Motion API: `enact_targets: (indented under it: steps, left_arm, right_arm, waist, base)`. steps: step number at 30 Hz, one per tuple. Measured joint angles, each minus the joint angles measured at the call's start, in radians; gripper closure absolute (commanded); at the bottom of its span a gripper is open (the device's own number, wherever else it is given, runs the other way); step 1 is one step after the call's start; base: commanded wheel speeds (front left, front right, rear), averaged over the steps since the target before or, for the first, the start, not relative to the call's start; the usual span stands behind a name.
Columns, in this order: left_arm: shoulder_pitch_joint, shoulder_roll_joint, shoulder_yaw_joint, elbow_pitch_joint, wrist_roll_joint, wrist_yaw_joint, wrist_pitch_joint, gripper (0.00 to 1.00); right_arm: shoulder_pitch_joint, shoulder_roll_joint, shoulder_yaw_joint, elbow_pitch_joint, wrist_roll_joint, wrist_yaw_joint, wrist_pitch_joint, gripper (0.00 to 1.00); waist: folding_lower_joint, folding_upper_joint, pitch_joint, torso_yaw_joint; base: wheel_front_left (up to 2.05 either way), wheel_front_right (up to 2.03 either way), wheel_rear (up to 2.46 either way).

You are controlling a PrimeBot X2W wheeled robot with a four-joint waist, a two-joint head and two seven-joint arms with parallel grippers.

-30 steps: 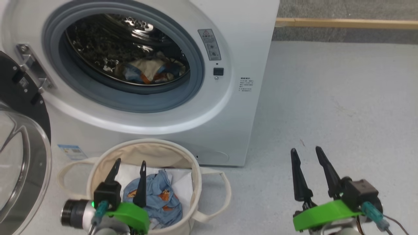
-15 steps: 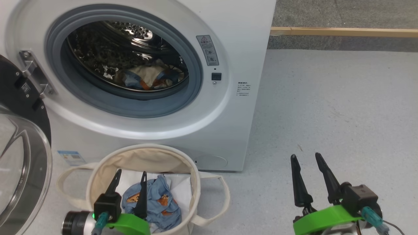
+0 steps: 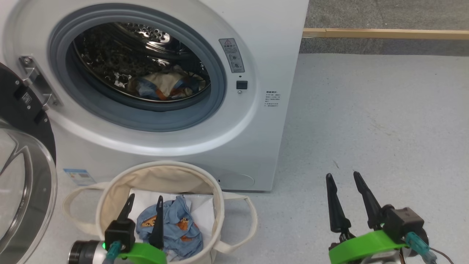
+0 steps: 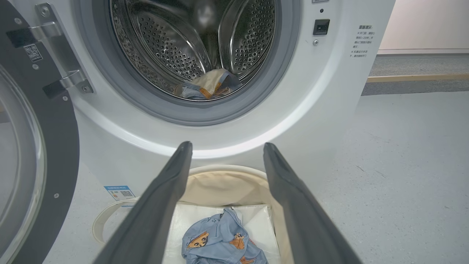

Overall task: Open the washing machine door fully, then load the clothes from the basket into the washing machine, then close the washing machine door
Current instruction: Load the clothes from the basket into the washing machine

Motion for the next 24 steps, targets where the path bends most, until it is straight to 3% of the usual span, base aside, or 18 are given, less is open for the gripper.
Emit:
enact_targets:
  steps: [16, 24]
  left_arm:
    - [-0.003, -0.002, 0.005, 0.036, 0.011, 0.000, 0.000, 0.00]
    - [-0.100, 0.010, -0.002, 0.127, 0.032, -0.011, 0.000, 0.00]
  right_arm:
    - [0.000, 0.000, -0.004, -0.016, -0.003, 0.000, 0.000, 0.00]
    - [-0.047, 0.002, -0.115, -0.222, -0.024, 0.000, 0.000, 0.00]
  waist:
    - [0.0000, 0.0000, 0.030, -0.005]
    - [0.0000, 0.0000, 0.124, -0.013]
  base:
    - [0.00, 0.00, 0.00]
    - [0.00, 0.00, 0.00]
